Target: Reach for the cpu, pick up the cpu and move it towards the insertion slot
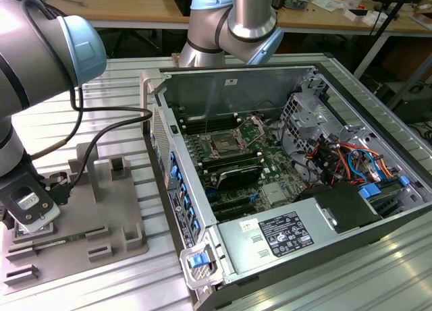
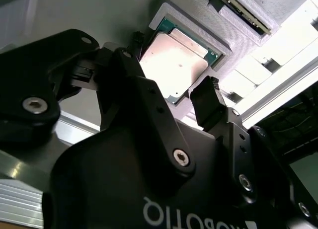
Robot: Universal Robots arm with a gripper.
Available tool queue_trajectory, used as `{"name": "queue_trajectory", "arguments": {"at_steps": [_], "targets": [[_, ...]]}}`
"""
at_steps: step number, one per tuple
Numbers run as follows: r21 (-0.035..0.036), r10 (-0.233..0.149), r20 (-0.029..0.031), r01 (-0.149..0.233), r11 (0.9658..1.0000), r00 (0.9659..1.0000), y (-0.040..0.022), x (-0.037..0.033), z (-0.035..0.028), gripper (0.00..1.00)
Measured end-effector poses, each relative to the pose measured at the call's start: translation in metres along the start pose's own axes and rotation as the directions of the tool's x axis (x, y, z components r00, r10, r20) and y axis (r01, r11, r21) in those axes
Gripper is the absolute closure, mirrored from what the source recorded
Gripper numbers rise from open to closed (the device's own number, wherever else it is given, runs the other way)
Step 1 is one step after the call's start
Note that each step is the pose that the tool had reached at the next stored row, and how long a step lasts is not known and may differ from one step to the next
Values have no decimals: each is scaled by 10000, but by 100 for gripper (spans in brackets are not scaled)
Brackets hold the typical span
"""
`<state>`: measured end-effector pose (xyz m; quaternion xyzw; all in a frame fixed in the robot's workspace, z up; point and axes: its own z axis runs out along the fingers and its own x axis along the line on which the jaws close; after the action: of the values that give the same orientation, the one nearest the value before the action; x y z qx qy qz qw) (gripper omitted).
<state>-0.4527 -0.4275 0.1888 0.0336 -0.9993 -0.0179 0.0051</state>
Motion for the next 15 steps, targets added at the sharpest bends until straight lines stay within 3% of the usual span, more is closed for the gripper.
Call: {"name": "queue_trajectory", "arguments": {"at_steps": [10,12,15], "targets": [[1,-67,-3,67,10000,10000,-5,0,10,34],[1,-67,-4,67,10000,10000,-5,1,10,42],[0,-67,-2,67,10000,10000,-5,0,11,42]]}}
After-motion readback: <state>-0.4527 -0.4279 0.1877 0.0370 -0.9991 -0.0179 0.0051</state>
